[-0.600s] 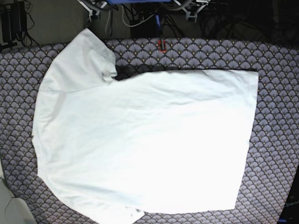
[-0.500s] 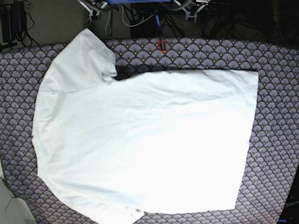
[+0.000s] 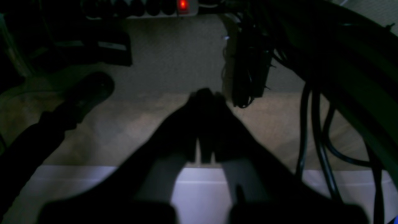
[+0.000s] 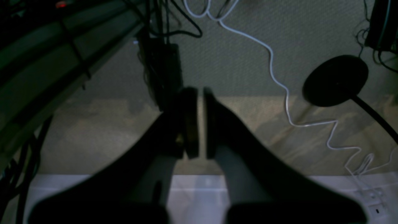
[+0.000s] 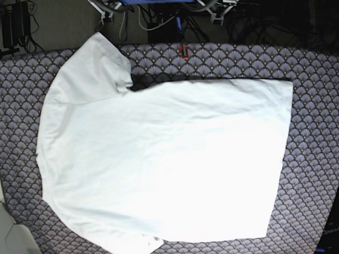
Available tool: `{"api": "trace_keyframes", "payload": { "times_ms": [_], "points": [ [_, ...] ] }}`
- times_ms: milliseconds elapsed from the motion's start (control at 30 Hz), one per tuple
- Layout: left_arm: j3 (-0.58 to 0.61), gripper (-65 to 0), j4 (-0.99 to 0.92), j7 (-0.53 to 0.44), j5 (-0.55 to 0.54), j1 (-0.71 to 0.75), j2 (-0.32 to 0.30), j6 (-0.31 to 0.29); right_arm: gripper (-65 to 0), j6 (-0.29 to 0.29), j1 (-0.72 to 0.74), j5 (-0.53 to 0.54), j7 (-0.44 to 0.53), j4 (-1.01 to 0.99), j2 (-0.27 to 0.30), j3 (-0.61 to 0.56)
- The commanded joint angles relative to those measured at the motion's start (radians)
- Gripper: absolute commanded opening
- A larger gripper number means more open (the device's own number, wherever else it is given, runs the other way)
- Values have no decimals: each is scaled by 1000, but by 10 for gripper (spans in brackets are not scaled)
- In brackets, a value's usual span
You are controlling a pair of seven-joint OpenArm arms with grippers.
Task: Fold the T-shirt properly
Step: 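Lower both grippers toward the shirt's shoulder edge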
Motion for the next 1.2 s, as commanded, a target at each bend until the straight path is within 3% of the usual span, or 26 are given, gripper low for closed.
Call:
{"api": "trace_keyframes", "payload": {
  "times_ms": [0,233,333,633,800,967,1167],
  "points": [
    [0,-647,4,-2,4,1,-1,1,-632,-1,-11,4,2,17,4,-1],
    [0,-647,4,-2,4,7,-4,1,-632,-1,-97,4,-5,152,4,1],
    [0,-647,90,-3,4,65,-6,0,-632,1,-160,4,-5,241,4,1],
    [0,-647,662,6,2,421,-67,-5,-632,2,-477,4,-7,758,24,1],
    [-3,-647,1046,83,-5,596,-107,-6,-632,2,-669,7,-7,1085,53,2],
    [-3,-647,1409,185,-134,727,-185,-2,-632,2,-830,8,-10,1381,83,10],
    [-36,-647,1676,236,-255,822,-266,1,-632,2,-933,10,-120,1670,114,10]
  ]
}}
